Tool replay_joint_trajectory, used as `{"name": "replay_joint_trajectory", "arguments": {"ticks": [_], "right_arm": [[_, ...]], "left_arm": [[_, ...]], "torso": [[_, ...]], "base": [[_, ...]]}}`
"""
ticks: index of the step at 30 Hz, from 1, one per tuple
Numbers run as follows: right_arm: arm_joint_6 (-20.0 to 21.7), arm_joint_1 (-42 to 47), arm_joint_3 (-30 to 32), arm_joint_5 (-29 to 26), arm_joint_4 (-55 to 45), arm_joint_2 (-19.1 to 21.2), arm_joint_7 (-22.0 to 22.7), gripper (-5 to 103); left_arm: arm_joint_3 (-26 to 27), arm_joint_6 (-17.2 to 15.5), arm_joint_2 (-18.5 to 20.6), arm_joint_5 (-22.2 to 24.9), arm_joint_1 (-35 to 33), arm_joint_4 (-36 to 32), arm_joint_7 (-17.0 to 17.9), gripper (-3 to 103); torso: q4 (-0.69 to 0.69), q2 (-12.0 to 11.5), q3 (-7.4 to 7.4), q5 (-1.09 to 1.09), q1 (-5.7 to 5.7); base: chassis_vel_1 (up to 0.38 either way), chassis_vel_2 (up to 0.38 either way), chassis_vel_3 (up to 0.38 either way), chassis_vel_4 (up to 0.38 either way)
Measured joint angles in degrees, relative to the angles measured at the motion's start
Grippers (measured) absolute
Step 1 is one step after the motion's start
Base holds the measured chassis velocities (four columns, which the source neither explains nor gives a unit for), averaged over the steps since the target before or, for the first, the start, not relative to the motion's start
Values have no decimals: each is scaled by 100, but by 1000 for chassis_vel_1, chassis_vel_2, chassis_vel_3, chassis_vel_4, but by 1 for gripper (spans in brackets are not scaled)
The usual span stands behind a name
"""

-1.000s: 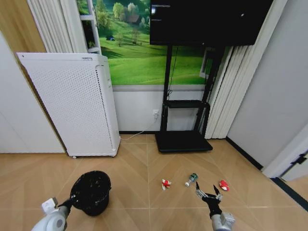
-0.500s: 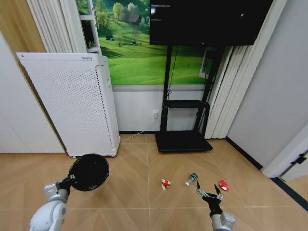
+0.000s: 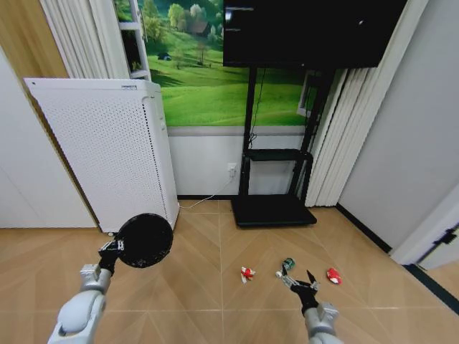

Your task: Pick up the trash bin and place the garbage on the floor into it.

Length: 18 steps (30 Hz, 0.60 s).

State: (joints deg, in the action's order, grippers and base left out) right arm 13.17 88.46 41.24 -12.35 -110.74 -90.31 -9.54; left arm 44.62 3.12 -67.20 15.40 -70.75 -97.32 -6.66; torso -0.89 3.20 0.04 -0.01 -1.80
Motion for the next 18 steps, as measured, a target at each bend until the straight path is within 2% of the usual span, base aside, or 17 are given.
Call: {"name": "replay_joint_trajectory", "arguments": {"ticks": [2, 6, 8, 11, 15, 18], "right_arm": [[312, -7, -152, -290, -51, 115, -138, 100], [504, -104, -376, -439, -21, 194, -160, 100], [602, -241, -534, -340, 104, 271, -140, 100], [604, -399, -661, -162, 285, 350, -56, 100], [245, -783, -868, 72, 702, 413, 377, 100], [235, -888, -903, 199, 784, 423, 352, 100]], "left_arm": [[-90, 17, 31, 4, 133, 44, 2, 4], [-211, 27, 40, -38, 191, 104, 32, 4], [-271, 40, 28, -118, 186, 109, 86, 4], [-321, 0, 19, -132, 147, 41, 148, 4], [-344, -166, 41, -134, 6, -175, 172, 4], [-309, -208, 66, -132, -67, -266, 172, 4]], "torso": [[-1, 0, 0, 2, 0], [-1, 0, 0, 1, 0], [1, 0, 0, 1, 0], [1, 0, 0, 1, 0], [1, 0, 0, 1, 0], [1, 0, 0, 0, 0]], "base": [[0, 0, 0, 0], [0, 0, 0, 0], [0, 0, 0, 0], [0, 0, 0, 0], [0, 0, 0, 0], [0, 0, 0, 0]]}}
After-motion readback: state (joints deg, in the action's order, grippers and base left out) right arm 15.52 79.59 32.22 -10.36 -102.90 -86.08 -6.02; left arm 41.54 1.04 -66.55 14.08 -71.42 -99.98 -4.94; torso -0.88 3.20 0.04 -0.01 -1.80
